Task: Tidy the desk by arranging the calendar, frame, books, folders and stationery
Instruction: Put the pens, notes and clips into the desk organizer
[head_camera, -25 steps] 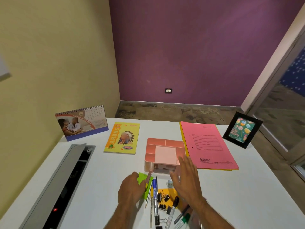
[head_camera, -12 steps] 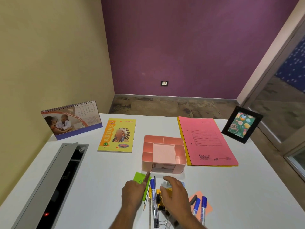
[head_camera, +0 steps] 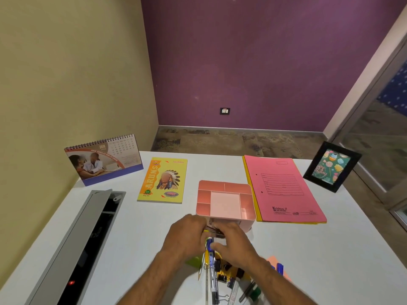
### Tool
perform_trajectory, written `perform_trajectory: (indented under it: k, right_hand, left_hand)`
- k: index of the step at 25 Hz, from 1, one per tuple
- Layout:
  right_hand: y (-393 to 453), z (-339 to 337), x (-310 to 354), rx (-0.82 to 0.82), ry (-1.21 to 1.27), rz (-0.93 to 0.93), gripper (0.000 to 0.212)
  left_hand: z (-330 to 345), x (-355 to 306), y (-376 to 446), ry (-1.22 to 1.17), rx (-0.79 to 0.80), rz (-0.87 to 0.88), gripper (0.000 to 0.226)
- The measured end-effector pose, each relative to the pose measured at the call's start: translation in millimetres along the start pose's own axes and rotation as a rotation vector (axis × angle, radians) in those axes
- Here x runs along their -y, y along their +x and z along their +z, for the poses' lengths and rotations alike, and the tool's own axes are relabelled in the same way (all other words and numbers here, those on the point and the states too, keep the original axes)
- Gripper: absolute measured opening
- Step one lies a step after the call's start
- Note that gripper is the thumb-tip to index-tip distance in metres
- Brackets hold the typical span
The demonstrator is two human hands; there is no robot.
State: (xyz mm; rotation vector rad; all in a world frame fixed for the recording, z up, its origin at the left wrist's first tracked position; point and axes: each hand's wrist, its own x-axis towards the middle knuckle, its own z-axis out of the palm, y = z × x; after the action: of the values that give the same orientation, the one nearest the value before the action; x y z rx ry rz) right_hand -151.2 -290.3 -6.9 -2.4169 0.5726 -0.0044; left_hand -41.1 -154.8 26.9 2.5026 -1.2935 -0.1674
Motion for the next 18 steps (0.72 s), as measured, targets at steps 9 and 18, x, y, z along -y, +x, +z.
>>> perform_trajectory:
  k: [9,18]
  right_hand:
    - [11,-16,-1,-0.125,0.474,0.045,0.026]
    - [-16,-2,-60,-0.243,-0.047,0.29,0.027]
  left_hand:
    - [-17,5,22,-0.672,0.002,-0.022,0.028]
    - [-28,13,77,-0.462,-0.198,-0.01,0.053]
